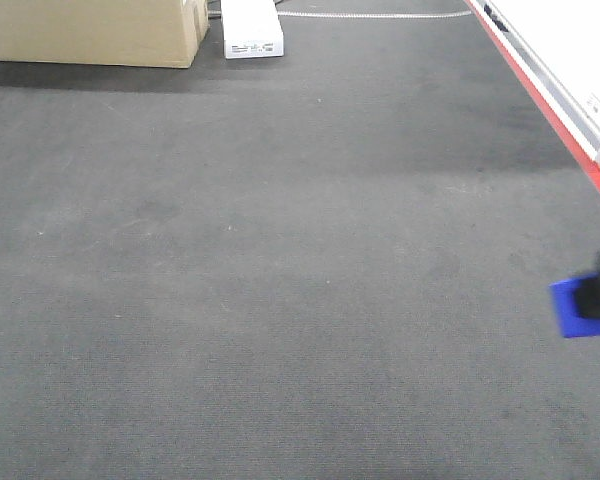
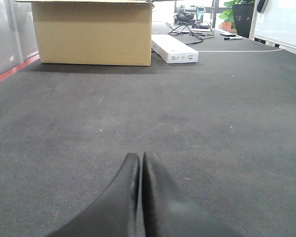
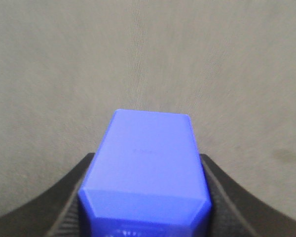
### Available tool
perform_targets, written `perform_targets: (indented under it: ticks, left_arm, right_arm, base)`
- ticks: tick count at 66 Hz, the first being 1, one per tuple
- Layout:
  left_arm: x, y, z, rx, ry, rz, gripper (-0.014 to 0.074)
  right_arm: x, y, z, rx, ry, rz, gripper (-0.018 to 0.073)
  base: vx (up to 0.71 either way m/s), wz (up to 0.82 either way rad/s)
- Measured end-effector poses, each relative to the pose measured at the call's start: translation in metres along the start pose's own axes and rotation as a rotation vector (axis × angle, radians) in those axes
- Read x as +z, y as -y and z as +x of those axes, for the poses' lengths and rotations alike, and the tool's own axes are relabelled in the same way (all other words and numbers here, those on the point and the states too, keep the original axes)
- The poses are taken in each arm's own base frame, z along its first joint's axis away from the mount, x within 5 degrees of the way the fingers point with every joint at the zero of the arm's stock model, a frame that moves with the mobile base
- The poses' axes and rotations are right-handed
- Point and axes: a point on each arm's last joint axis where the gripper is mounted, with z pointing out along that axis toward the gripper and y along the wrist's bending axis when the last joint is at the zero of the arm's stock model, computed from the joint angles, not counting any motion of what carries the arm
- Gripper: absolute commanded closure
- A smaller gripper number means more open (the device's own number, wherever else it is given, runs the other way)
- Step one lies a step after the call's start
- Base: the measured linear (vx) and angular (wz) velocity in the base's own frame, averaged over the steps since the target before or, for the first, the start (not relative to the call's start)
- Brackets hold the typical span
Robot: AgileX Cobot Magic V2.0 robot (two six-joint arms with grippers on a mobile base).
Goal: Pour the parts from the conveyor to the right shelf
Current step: 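Lift the blue block off the belt with the right gripper, then hold the block in the right gripper while turning away from the belt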
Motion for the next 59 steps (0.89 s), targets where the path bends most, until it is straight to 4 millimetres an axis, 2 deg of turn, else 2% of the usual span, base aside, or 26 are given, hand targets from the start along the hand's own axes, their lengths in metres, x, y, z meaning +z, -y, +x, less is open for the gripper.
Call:
perform_targets:
  ticks: [6, 17, 25, 32, 41, 50, 59]
  left_arm:
    - [0.000, 0.000, 0.000, 0.000, 0.000, 0.000, 0.0603]
    - [0.000, 0.000, 0.000, 0.000, 0.000, 0.000, 0.0603]
    - [0.000, 0.000, 0.000, 0.000, 0.000, 0.000, 0.0603]
    - [0.000, 0.000, 0.000, 0.000, 0.000, 0.000, 0.0603]
    - [0.000, 0.000, 0.000, 0.000, 0.000, 0.000, 0.0603]
    - [0.000, 0.000, 0.000, 0.000, 0.000, 0.000, 0.0603]
    - [0.000, 0.000, 0.000, 0.000, 0.000, 0.000, 0.0603]
  right_arm:
    - [-0.025, -0.008, 0.027, -0.015, 0.151, 0.027, 0.0564]
    - [-0.049, -0.017, 0.078, -0.041, 0.427, 0.085, 0.0564]
    - [-0.050, -0.020, 0.115, -0.053, 0.566, 0.128, 0.0564]
    - [-0.036, -0.020, 0.138, -0.014, 0.591, 0.141, 0.0564]
    - [-0.012, -0.017, 0.148, 0.017, 0.538, 0.136, 0.0564]
    - [0.012, -0.012, 0.149, 0.020, 0.496, 0.138, 0.0564]
    - [0.020, -0.010, 0.145, 0.023, 0.527, 0.147, 0.0564]
  base:
    - [0.00, 0.00]
    - [0.00, 0.00]
    - [0.00, 0.00]
    - [0.00, 0.00]
    - [0.00, 0.00]
    - [0.00, 0.00]
    - [0.00, 0.00]
